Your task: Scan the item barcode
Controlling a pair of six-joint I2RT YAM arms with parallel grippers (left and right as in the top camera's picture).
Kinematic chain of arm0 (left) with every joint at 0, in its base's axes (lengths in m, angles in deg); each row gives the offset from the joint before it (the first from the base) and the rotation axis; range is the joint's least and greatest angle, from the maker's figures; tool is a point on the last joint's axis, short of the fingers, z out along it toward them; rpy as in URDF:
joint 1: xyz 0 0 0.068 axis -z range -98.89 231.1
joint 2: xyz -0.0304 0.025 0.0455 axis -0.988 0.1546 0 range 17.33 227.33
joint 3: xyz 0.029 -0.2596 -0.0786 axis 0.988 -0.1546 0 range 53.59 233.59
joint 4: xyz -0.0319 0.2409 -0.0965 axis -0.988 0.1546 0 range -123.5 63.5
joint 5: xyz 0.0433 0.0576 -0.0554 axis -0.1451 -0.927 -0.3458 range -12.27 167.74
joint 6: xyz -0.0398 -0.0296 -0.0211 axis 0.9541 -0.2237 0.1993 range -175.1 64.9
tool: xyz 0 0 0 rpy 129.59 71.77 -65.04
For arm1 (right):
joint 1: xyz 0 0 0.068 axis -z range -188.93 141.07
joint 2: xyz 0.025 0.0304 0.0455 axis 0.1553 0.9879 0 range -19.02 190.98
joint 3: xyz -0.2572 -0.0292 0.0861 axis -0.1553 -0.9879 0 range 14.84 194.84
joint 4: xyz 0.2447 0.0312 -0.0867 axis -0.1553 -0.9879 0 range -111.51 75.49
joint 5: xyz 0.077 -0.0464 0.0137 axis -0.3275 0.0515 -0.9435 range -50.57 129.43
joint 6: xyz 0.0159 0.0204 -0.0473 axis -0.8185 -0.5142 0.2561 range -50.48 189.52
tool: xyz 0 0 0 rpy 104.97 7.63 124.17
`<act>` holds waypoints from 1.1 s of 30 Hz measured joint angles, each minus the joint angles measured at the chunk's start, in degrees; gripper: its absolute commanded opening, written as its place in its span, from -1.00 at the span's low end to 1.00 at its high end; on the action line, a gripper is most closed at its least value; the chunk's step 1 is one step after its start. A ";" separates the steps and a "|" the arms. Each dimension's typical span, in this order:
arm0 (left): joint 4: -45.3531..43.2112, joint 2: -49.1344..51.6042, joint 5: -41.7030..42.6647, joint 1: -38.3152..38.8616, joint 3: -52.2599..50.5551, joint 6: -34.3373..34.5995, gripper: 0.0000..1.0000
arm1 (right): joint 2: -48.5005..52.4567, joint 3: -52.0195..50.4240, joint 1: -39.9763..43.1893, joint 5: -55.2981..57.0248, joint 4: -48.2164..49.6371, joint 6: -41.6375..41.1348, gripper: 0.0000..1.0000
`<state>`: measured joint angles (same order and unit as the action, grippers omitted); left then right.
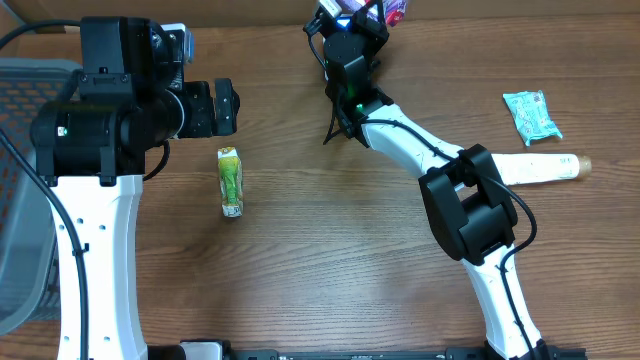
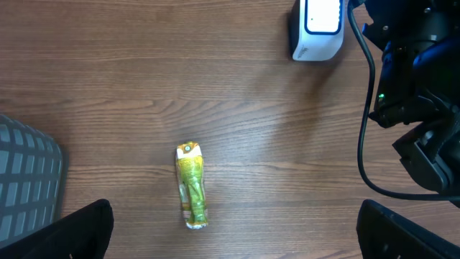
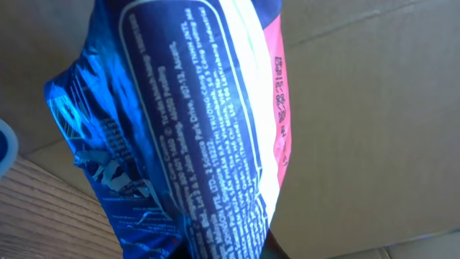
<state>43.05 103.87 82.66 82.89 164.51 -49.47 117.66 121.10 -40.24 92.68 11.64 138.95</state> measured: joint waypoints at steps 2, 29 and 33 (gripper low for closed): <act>0.00 0.00 0.00 0.00 0.00 -0.02 0.99 | 0.13 0.00 0.00 -0.42 0.00 -0.02 -0.92; 0.00 0.00 0.00 0.00 0.00 0.00 0.99 | 5.35 0.00 1.22 -4.37 6.08 2.01 -0.93; 0.00 0.00 0.00 0.00 0.00 -0.02 0.99 | 5.35 0.00 1.18 -3.50 11.15 3.41 -0.93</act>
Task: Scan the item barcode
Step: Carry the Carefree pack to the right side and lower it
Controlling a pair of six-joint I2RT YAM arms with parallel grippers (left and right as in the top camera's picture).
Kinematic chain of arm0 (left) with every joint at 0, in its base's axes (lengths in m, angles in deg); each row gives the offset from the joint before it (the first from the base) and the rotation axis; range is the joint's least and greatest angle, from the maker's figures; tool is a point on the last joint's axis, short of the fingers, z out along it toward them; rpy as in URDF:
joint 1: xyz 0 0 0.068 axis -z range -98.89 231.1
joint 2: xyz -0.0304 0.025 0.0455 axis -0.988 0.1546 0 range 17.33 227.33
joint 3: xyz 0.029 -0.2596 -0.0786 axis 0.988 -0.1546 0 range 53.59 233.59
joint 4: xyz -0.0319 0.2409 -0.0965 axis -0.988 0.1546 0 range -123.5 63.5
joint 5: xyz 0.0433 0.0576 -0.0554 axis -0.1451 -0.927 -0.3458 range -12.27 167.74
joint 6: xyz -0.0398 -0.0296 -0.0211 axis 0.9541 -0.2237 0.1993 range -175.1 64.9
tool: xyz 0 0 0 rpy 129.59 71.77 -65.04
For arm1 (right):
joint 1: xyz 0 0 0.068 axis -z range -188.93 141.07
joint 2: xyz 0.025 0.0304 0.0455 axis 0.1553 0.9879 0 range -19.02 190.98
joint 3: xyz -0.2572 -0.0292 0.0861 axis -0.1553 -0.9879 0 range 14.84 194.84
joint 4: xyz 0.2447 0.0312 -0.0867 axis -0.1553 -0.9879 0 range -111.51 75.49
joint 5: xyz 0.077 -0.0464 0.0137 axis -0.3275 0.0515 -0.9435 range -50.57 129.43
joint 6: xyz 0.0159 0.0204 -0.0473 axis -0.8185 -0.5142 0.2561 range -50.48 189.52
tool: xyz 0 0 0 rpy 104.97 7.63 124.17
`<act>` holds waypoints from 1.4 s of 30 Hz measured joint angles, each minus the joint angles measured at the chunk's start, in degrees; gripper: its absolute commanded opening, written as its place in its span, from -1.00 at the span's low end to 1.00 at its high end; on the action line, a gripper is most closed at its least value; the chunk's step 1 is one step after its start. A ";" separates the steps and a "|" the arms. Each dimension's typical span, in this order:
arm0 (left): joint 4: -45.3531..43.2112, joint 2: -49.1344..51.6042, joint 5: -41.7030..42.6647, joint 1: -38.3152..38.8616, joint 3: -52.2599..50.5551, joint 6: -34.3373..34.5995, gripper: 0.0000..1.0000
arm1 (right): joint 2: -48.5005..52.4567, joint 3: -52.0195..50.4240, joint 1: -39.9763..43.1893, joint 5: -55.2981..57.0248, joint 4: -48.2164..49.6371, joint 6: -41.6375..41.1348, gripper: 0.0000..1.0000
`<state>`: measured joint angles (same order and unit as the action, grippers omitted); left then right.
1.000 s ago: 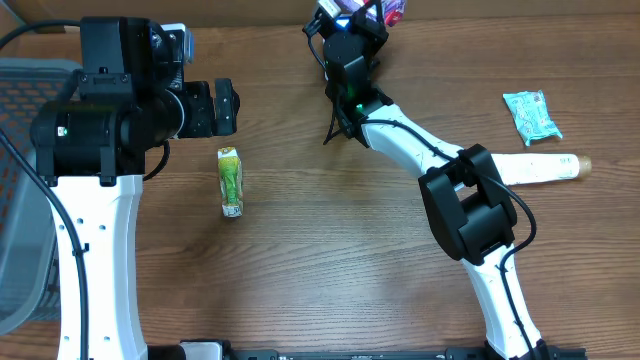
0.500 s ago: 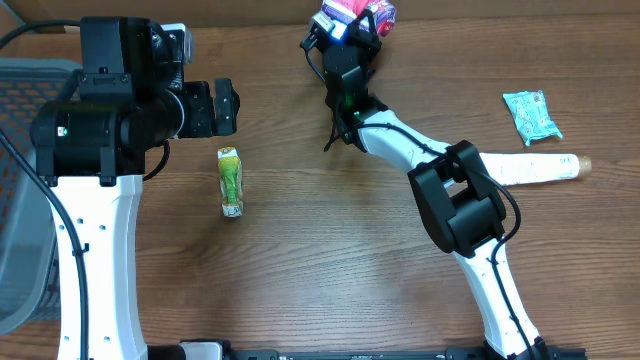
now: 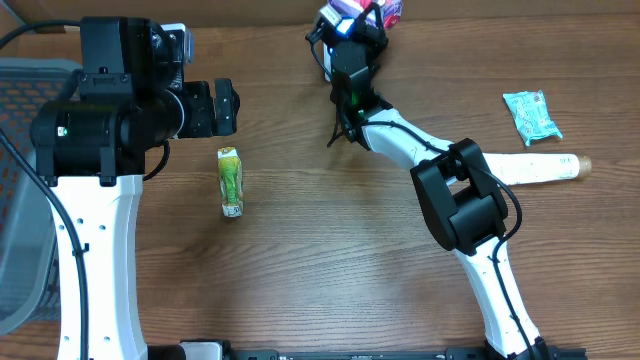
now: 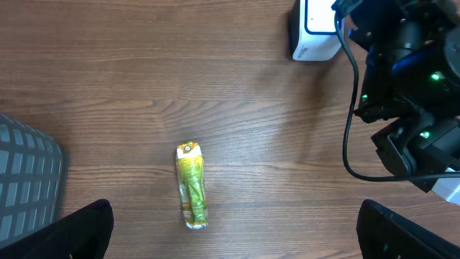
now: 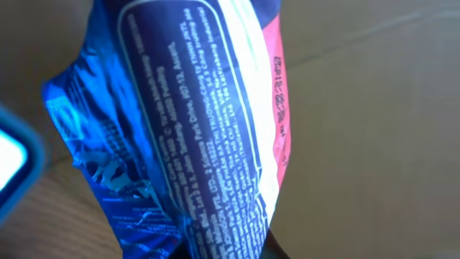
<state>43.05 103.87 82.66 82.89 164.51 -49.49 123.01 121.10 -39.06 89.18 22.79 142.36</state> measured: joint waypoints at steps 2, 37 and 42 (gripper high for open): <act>-0.02 0.00 0.00 0.00 0.00 0.00 0.99 | 0.00 0.00 -0.15 0.55 3.10 2.01 -0.93; 0.00 0.00 0.02 0.00 0.00 0.02 0.99 | -6.34 -0.26 -3.85 6.12 -18.51 -1.62 -0.93; -0.04 0.00 0.00 0.00 0.00 0.00 0.99 | -17.49 -0.50 -4.55 4.70 -44.39 -17.29 -0.93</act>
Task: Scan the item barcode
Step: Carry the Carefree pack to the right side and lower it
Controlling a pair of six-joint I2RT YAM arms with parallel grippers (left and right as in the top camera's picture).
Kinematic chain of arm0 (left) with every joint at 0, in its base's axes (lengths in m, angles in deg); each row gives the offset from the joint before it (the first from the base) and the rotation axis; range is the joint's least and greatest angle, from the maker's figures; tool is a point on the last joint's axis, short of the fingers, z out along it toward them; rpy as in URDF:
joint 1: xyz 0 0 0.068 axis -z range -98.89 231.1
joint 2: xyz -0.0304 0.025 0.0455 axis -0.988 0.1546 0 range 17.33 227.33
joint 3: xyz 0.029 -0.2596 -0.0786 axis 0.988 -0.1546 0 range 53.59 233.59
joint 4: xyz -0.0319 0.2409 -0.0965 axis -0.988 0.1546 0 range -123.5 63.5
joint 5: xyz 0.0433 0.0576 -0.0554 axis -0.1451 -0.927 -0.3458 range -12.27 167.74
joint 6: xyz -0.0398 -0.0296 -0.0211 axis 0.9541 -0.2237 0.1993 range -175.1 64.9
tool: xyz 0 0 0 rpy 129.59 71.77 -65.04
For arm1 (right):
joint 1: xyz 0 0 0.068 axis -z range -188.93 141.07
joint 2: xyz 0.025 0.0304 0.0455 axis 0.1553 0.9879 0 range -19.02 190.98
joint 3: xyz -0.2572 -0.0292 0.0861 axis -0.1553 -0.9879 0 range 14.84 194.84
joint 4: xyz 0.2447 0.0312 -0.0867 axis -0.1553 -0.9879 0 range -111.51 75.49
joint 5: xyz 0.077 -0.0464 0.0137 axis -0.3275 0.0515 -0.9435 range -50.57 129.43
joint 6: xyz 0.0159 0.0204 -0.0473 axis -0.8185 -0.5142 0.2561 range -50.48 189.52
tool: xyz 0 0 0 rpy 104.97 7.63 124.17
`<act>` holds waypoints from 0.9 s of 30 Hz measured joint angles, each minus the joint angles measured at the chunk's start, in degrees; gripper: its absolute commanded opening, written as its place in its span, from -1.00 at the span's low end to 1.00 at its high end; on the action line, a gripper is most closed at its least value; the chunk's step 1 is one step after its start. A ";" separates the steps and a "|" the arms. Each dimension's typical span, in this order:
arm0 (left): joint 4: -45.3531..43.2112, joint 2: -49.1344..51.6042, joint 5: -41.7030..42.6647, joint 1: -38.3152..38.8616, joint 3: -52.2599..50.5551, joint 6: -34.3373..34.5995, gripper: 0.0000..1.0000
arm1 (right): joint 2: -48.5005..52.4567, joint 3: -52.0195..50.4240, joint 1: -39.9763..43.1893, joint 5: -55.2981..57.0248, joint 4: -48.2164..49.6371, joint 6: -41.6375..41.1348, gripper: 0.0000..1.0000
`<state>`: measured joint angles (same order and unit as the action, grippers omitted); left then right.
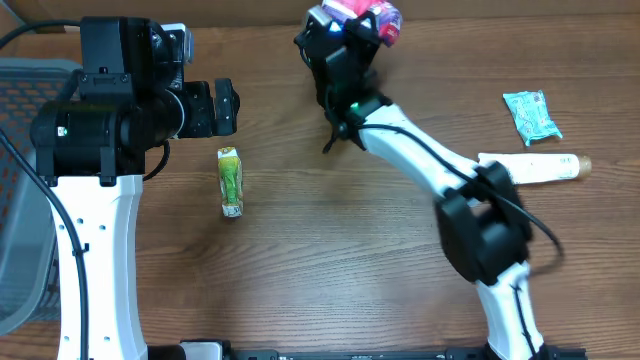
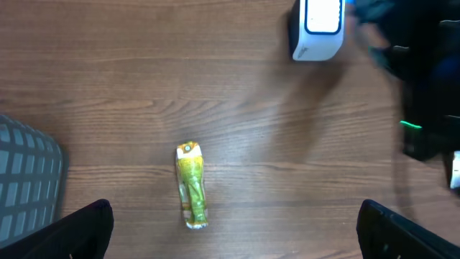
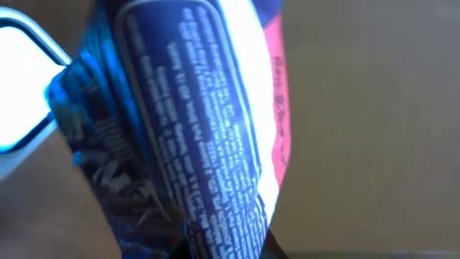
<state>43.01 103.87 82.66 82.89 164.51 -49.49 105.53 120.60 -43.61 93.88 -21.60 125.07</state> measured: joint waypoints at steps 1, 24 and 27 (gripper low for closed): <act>0.04 0.00 0.00 0.00 0.00 0.00 0.99 | -2.89 0.07 0.00 -1.53 -5.92 -4.42 -0.93; 0.04 0.00 0.00 0.00 0.00 0.00 0.99 | -15.54 -9.07 40.35 -58.93 -44.37 -66.55 -0.93; 0.04 0.00 0.00 0.00 0.00 0.02 0.99 | -11.98 -10.75 42.97 -59.56 -44.41 -66.71 -0.93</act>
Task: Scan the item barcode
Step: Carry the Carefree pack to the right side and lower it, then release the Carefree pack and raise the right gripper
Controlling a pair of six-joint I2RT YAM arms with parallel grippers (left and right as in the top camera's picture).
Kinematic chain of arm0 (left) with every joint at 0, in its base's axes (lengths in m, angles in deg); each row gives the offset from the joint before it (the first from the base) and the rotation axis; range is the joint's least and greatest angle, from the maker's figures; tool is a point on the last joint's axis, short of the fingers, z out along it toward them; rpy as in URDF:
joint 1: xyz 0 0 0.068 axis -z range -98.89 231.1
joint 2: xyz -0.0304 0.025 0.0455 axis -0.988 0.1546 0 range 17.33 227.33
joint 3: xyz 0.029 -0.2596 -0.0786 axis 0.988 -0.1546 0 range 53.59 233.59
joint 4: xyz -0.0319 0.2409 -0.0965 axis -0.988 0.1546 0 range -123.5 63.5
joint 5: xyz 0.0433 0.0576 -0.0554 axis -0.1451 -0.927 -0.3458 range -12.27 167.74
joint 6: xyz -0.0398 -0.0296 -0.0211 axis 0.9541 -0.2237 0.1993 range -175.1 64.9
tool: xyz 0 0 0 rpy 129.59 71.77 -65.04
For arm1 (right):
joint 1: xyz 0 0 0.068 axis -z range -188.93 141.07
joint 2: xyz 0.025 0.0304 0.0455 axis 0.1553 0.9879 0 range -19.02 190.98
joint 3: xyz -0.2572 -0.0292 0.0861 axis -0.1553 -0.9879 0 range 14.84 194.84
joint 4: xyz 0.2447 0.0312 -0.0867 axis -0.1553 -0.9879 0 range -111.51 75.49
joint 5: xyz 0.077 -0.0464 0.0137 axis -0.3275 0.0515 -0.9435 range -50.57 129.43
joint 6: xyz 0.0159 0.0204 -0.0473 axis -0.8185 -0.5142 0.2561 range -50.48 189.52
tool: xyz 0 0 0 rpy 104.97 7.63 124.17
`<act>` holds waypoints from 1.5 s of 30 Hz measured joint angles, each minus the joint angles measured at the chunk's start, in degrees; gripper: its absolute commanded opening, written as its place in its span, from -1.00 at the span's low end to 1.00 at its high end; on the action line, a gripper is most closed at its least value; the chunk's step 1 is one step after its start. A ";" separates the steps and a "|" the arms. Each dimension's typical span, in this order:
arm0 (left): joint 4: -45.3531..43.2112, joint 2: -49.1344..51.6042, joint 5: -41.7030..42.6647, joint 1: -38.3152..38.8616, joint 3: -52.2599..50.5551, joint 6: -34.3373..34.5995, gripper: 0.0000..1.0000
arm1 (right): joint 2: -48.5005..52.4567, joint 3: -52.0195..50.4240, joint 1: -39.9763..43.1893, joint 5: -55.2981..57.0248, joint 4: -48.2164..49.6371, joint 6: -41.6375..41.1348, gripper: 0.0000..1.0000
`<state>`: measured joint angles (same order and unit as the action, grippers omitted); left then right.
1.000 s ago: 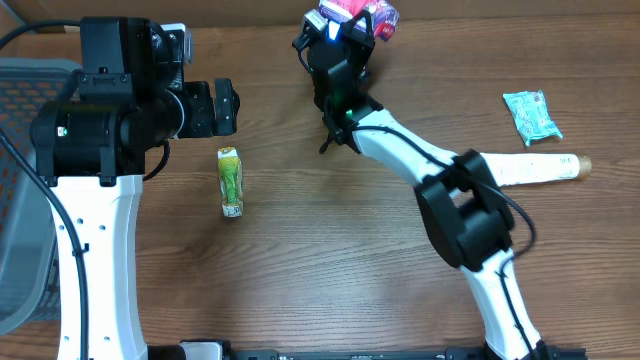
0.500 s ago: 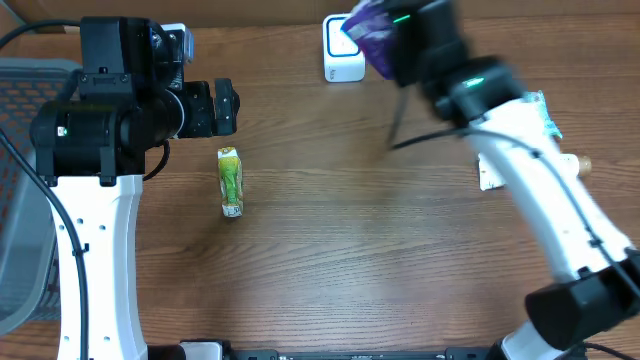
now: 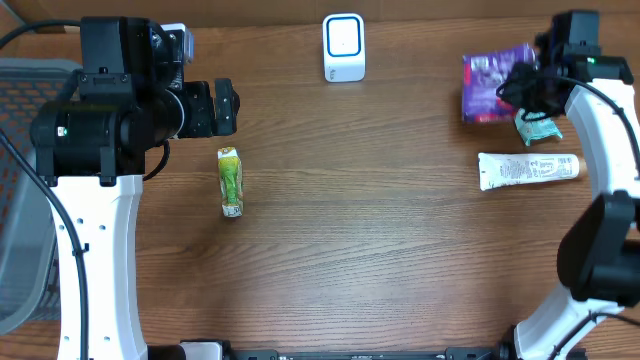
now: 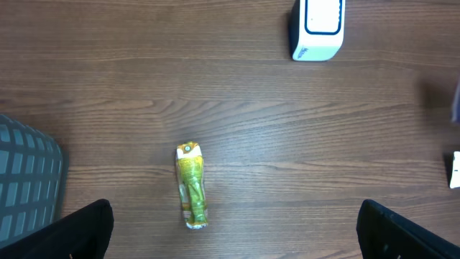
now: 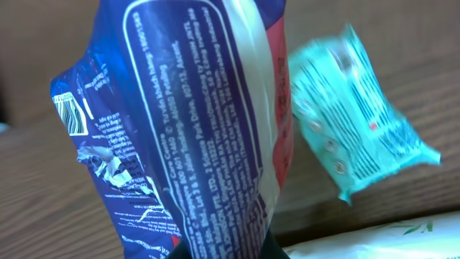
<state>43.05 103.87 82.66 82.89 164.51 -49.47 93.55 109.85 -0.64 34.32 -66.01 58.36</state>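
My right gripper (image 3: 532,84) is shut on a blue-purple snack bag (image 3: 496,82) with a red edge, at the table's far right. In the right wrist view the bag (image 5: 194,129) fills the middle, its printed back and a small barcode facing the camera, with the gripper (image 5: 219,252) clamping its lower end. The white and blue scanner (image 3: 343,47) stands at the back centre, well left of the bag, and shows in the left wrist view too (image 4: 318,29). My left gripper (image 4: 233,241) hangs open above the table's left part.
A teal packet (image 3: 535,128) lies just beyond the bag, also in the right wrist view (image 5: 352,122). A white tube (image 3: 528,169) lies below it. A green packet (image 3: 231,181) lies at left centre. A grey basket (image 3: 20,200) stands at the left edge.
My right gripper, still shut on the bag, has moved from over the scanner at the back centre to the far right, beside the teal packet. The scanner now stands uncovered.
At all three earlier moments my right gripper held the bag close over the scanner, its printed side lit brightly at the last one. Now the bag hangs at the far right by the teal packet and tube. The left arm and green packet stayed put.
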 measured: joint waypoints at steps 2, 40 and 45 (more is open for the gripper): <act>0.00 0.00 0.00 0.00 0.00 -0.02 0.99 | 1.64 -0.48 1.14 -0.15 -0.20 -0.02 -0.87; -0.02 0.00 0.00 0.00 0.00 0.00 0.99 | -0.81 15.98 -14.45 -27.58 -10.99 -0.83 0.72; 0.00 0.00 0.00 0.00 0.02 -0.02 0.99 | -0.52 15.98 -24.70 -22.67 -10.05 -3.10 0.63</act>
<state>43.05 103.87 82.66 82.89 164.53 -49.49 93.03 125.82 -25.34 11.66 -76.07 55.26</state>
